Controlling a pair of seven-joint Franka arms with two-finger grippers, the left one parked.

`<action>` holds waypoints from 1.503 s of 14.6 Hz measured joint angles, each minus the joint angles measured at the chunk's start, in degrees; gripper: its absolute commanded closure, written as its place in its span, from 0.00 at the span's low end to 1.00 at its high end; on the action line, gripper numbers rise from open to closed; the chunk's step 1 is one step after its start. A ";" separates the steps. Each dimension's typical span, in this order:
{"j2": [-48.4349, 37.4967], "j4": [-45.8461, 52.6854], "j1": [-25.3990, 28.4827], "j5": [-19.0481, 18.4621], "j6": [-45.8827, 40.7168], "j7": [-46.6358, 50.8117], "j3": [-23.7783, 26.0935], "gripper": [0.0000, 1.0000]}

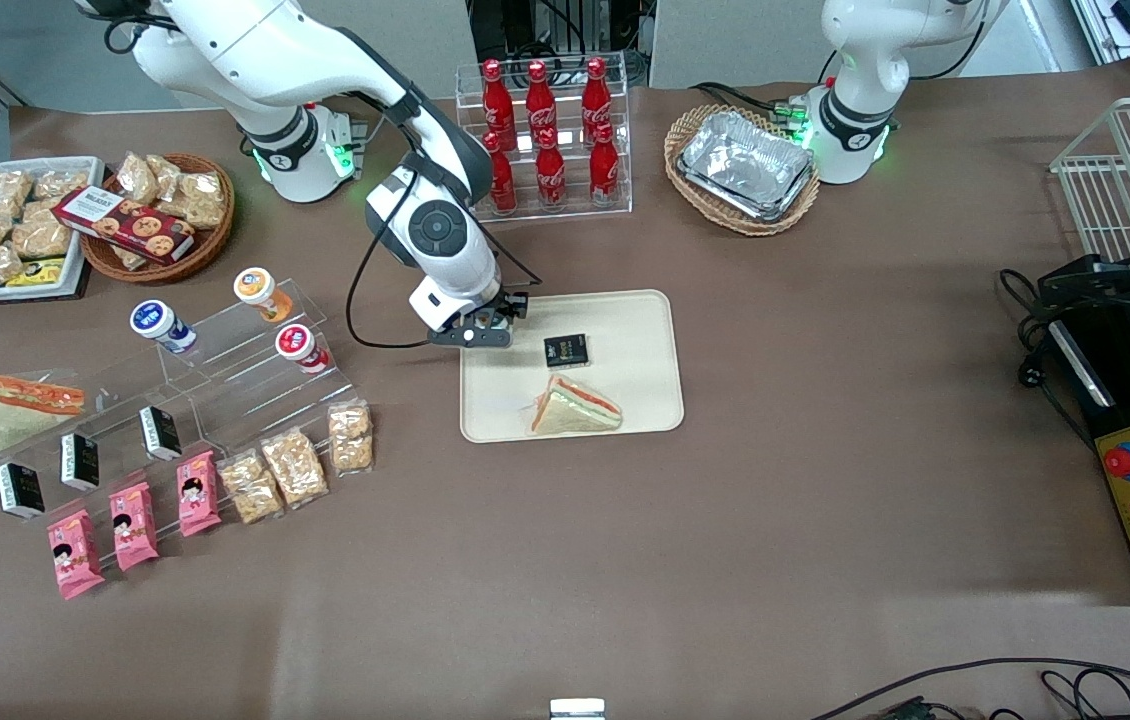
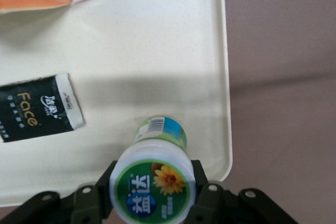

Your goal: Place green gum on tray

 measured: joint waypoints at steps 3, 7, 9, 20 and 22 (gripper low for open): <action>1.17 0.00 0.68 -0.01 1.24 0.54 0.00 0.98; 1.69 0.01 0.83 -0.02 2.01 1.70 -0.02 0.26; 1.70 0.01 0.83 -0.02 2.16 2.39 -0.02 0.19; -3.51 1.88 -1.44 -0.66 -4.65 2.77 -0.41 0.00; -9.31 3.48 -3.13 -0.66 -11.54 2.56 -0.42 0.00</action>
